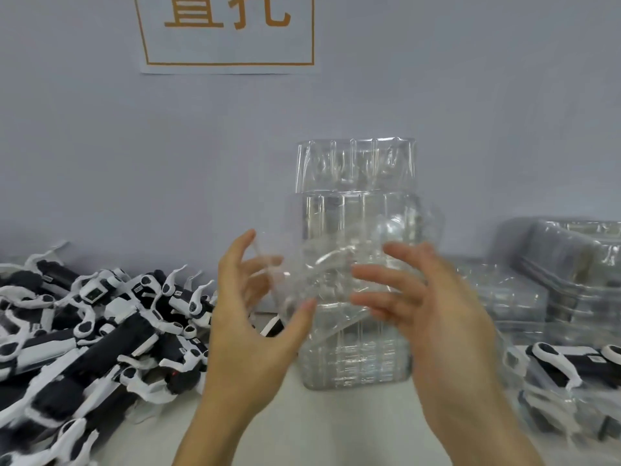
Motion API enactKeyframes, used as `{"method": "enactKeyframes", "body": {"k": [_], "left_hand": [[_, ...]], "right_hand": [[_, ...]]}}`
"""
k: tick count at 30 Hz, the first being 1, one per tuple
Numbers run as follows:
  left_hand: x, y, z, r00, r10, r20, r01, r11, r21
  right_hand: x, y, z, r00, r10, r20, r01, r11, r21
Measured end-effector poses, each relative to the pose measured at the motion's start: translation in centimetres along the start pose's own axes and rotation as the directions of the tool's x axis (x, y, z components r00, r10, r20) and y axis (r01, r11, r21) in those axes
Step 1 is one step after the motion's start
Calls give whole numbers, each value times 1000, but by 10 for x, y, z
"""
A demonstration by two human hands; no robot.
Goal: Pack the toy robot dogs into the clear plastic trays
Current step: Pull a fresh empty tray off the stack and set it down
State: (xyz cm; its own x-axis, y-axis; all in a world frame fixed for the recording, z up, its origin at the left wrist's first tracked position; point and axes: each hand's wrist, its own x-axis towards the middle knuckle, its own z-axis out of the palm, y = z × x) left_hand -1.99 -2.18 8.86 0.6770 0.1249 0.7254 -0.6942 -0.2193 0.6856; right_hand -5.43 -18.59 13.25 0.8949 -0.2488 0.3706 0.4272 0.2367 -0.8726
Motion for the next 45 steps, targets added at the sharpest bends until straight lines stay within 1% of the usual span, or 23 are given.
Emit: {"method": "enactKeyframes", "body": {"k": [2, 3, 5, 6, 7, 10, 11, 13, 15, 16, 19, 21, 23, 27, 29, 31, 33, 35, 38, 40, 42, 44, 45], "left_hand": [[2, -3, -10, 999, -46, -28, 44, 997, -71], [2, -5, -14, 996, -82, -31, 78, 991, -112], [3, -9, -23, 986, -167, -13, 162, 969, -184], [3, -11, -27, 978, -207, 9, 205, 957, -208], [2, -14, -30, 971, -237, 37, 239, 945, -224], [1, -21, -36, 949, -282, 141, 310, 916, -255], [0, -23, -37, 939, -292, 179, 332, 907, -259], [-2, -29, -36, 913, -316, 257, 380, 888, -258], [-5, -33, -34, 876, -345, 337, 441, 855, -273], [-6, -35, -33, 856, -364, 366, 474, 835, -279], [-10, -41, -34, 797, -457, 396, 574, 777, -259], [-10, -49, -35, 750, -516, 415, 630, 748, -209], [-8, -57, -36, 699, -567, 437, 681, 715, -161], [-12, -70, -35, 615, -678, 403, 773, 620, -137], [-17, -71, -33, 568, -743, 353, 817, 562, -132], [-20, -72, -28, 508, -809, 296, 861, 489, -140], [-20, -73, -27, 450, -859, 245, 893, 432, -127], [-19, -77, -31, 409, -882, 233, 912, 405, -67], [-23, -83, -38, 358, -905, 231, 920, 384, 81], [-27, -86, -36, 328, -913, 242, 924, 363, 116], [-30, -90, -34, 323, -914, 247, 914, 369, 171], [-32, -93, -33, 326, -914, 242, 865, 392, 313], [-33, -94, -33, 335, -911, 240, 832, 406, 378]], "right_hand": [[5, 0, -8, 979, -161, -121, 142, 978, -155], [7, 1, -13, 958, -245, -149, 210, 953, -220], [12, 6, -25, 933, -344, -102, 286, 886, -365], [14, 9, -31, 940, -339, -46, 293, 867, -404], [16, 12, -36, 957, -291, 11, 270, 871, -410], [22, 21, -53, 986, -57, 155, 119, 895, -429], [23, 24, -57, 980, 20, 197, 64, 908, -414], [26, 30, -62, 952, 146, 270, -61, 952, -299], [28, 39, -66, 914, 228, 336, -181, 969, -168], [29, 43, -66, 901, 258, 348, -222, 965, -139], [30, 54, -71, 888, 349, 301, -320, 937, -142], [30, 59, -77, 875, 407, 261, -366, 911, -192], [30, 61, -81, 843, 472, 258, -417, 876, -241], [32, 73, -82, 761, 617, 200, -537, 773, -339], [32, 80, -78, 726, 666, 168, -601, 734, -316], [32, 87, -76, 694, 704, 151, -664, 706, -247], [32, 91, -77, 668, 730, 145, -693, 681, -237], [32, 92, -80, 667, 737, 112, -680, 663, -312], [32, 98, -87, 694, 720, 25, -649, 639, -412], [32, 103, -90, 695, 719, -16, -651, 619, -440], [30, 108, -90, 682, 730, -40, -669, 601, -437], [30, 116, -90, 678, 734, -51, -673, 590, -446], [31, 121, -89, 688, 723, -56, -658, 590, -469]]}}
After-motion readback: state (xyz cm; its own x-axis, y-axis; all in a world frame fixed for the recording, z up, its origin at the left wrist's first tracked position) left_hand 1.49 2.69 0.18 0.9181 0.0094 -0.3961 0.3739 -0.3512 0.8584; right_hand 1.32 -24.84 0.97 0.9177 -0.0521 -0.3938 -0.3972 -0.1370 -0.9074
